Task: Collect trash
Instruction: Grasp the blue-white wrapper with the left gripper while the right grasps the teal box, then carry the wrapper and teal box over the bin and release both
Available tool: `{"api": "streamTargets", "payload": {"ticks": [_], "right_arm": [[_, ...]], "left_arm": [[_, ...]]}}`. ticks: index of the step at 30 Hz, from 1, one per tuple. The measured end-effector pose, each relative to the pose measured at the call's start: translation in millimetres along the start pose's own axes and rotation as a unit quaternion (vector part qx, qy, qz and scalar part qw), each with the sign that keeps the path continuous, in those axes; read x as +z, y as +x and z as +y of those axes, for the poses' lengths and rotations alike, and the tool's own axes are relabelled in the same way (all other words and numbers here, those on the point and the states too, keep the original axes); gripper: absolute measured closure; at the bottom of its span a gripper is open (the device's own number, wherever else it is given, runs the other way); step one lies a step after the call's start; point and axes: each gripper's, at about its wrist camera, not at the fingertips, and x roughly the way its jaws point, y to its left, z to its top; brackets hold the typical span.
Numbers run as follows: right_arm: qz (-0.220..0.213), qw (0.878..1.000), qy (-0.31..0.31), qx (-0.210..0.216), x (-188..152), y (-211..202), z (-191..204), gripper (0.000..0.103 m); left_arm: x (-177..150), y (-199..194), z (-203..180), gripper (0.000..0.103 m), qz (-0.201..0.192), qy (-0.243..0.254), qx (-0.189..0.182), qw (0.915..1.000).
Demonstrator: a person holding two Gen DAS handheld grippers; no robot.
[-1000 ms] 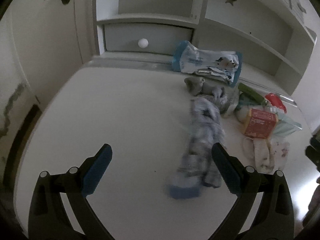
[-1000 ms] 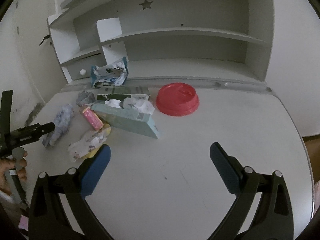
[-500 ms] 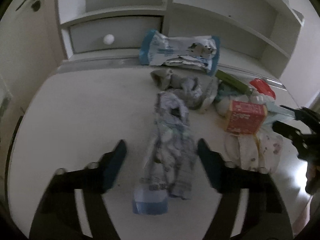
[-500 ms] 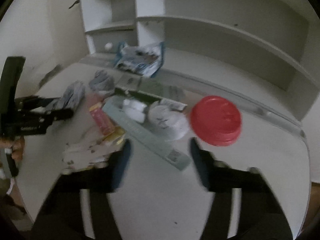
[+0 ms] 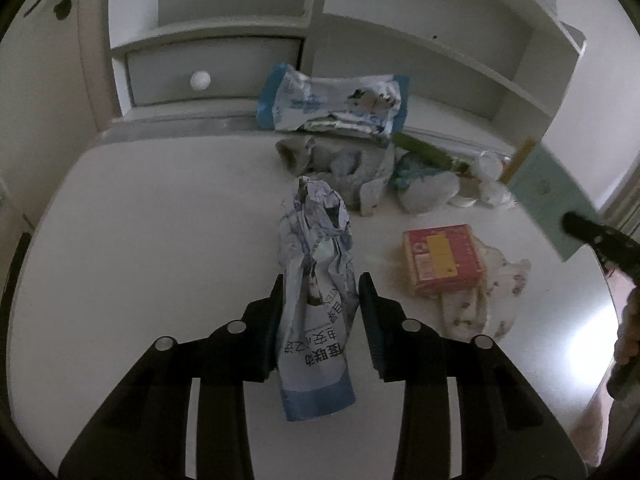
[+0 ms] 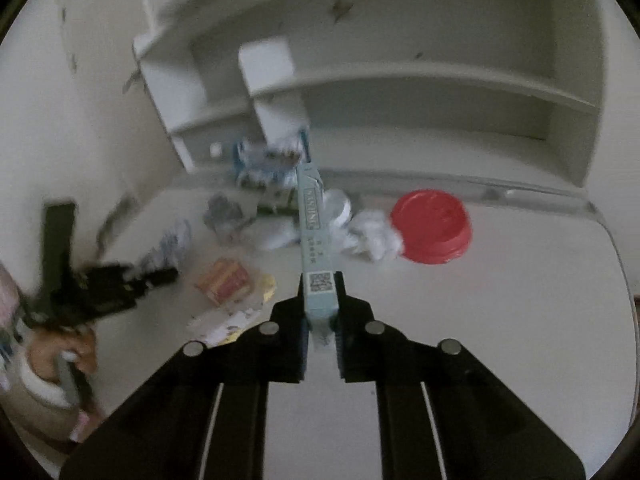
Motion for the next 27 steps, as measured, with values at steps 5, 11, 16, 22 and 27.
{"api": "streamTargets", "payload": {"ticks": [5, 11, 16, 22, 27], "right_arm": [[-0.039, 0.999, 0.015, -0.024, -5, -32, -8, 0.092], [-0.009, 0.998, 0.046, -0.041, -30, -23, -26, 0.092], [0.007, 0.998, 0.056, -0.039, -45, -21, -33, 0.092], [-0.025, 0.997, 0.067, -0.037, -49, -54, -43, 0.092], [-0.094, 0.989, 0.107, -0.045, -58, -137, -76, 0.092]], "left_arm": [[4, -10, -2, 0.069, -0.019, -0.005, -0.012, 0.9997], [5, -16, -16, 0.069, -0.02, 0.005, -0.013, 0.9997], [6, -22, -26, 0.069, -0.025, 0.014, -0.008, 0.9996], [7, -42, -63, 0.069, -0.042, 0.049, -0.018, 0.9978], [4, -63, -154, 0.069, -0.057, 0.13, -0.089, 0.9858]]}}
